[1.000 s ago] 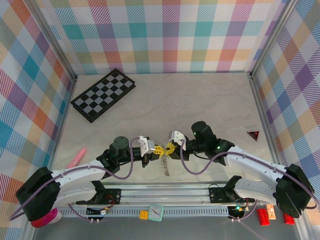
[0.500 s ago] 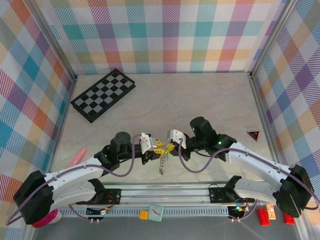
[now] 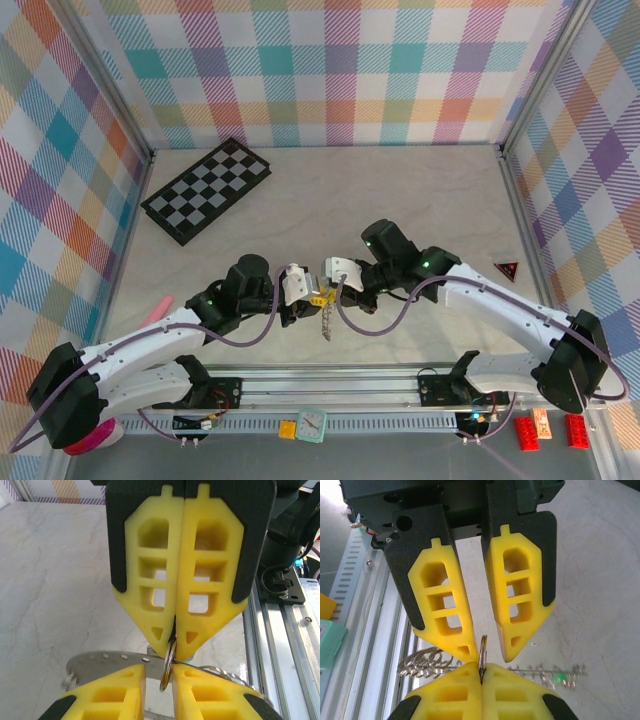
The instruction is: Put the keys on the keyring
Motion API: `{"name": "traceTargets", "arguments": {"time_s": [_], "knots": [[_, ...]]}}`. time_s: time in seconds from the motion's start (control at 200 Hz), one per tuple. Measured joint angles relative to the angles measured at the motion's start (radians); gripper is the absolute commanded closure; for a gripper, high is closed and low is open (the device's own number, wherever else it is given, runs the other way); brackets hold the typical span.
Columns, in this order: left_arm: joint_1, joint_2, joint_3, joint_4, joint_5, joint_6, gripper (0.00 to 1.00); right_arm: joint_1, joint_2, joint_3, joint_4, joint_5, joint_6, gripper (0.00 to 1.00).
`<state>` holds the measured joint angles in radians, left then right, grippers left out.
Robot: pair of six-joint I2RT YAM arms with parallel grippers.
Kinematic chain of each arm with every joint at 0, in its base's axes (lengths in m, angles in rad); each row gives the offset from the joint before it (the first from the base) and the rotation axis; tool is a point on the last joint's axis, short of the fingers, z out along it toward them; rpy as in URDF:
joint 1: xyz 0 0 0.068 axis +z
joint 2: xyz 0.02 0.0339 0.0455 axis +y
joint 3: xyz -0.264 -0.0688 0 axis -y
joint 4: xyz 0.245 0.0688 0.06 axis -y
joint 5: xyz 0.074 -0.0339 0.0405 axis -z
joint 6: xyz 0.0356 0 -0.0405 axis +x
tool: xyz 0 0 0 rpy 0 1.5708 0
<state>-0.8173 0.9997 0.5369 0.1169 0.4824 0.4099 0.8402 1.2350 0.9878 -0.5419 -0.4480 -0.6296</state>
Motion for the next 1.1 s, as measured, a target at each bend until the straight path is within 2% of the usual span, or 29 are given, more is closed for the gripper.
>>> {"name": "traceTargets", "arguments": {"time_s": [0.12, 0.19, 0.26, 0.325, 0.355, 0.445, 0.515, 0.645, 0.79, 1.0, 1.1], "knots": [[0.000, 0.000, 0.005, -0.023, -0.002, 0.003, 0.80, 0.008, 0.023, 0.016, -0.019, 0.013, -0.016, 1.00], [0.000, 0.000, 0.008, -0.040, -0.001, 0.007, 0.88, 0.012, 0.030, 0.017, -0.024, 0.015, -0.023, 1.00], [-0.001, 0.000, 0.011, -0.048, 0.005, 0.007, 1.00, 0.012, 0.033, 0.019, -0.025, 0.018, -0.028, 1.00], [-0.001, 0.000, 0.014, -0.056, 0.010, 0.018, 1.00, 0.010, 0.033, 0.020, -0.025, 0.018, -0.028, 0.74], [-0.001, 0.000, 0.016, -0.059, 0.014, 0.019, 1.00, 0.010, 0.033, 0.019, -0.023, 0.017, -0.024, 0.68], [0.000, 0.000, 0.016, -0.058, 0.012, 0.019, 1.00, -0.010, 0.006, -0.021, 0.043, -0.027, 0.008, 0.61], [0.000, -0.004, 0.013, -0.047, 0.014, 0.013, 1.00, -0.036, -0.043, -0.084, 0.108, -0.069, 0.049, 0.60], [0.000, -0.025, -0.019, 0.019, 0.013, -0.003, 1.00, -0.069, -0.094, -0.172, 0.196, -0.095, 0.125, 0.60], [0.000, -0.034, -0.060, 0.074, 0.014, -0.022, 1.00, -0.069, -0.093, -0.221, 0.265, -0.098, 0.180, 0.66], [0.000, -0.034, -0.076, 0.112, 0.013, -0.032, 1.00, -0.069, -0.094, -0.237, 0.310, -0.117, 0.216, 0.85], [0.000, -0.034, -0.081, 0.125, 0.006, -0.037, 1.00, -0.069, -0.094, -0.237, 0.309, -0.118, 0.220, 0.90]]}}
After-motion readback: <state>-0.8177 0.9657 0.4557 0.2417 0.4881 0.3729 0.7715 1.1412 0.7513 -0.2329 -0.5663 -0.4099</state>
